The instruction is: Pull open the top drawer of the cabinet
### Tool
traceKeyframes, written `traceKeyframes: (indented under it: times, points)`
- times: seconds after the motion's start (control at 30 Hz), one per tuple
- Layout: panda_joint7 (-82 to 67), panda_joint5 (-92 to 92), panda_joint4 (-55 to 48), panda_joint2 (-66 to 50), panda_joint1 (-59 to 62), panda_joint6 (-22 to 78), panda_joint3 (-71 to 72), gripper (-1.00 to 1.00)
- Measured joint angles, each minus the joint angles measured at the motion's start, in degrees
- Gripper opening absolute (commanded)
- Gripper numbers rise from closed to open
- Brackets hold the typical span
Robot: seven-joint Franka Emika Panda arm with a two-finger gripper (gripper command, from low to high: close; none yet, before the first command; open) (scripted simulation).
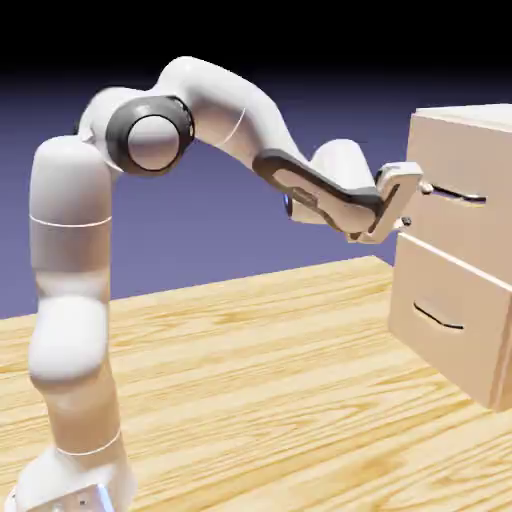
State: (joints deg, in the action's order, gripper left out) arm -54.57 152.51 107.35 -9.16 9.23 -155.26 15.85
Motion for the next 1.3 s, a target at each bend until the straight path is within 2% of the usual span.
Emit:
traceKeyframes:
  times: [0.17,0.4,0.43,0.5,0.8,1.07,1.2,1.3]
  points:
    - [-7.8,12.3,-4.3,-3.4,0.8,1.5,1.3,0.00]
    - [-11.6,11.0,-16.8,-12.4,-0.5,-1.9,0.4,0.00]
    - [-11.7,11.0,-17.2,-12.7,-0.5,-2.0,0.4,-1.00]
    - [-11.7,11.0,-17.2,-12.7,-0.5,-2.0,0.4,-1.00]
    - [-5.8,12.7,1.5,1.2,0.1,2.8,0.5,-1.00]
    - [-2.8,13.4,0.5,0.8,-15.8,2.2,-16.1,-1.00]
    - [-2.8,13.3,7.4,6.2,-19.1,3.8,-18.9,-1.00]
    - [-1.9,13.5,8.4,6.8,-25.2,4.0,-25.1,-1.00]
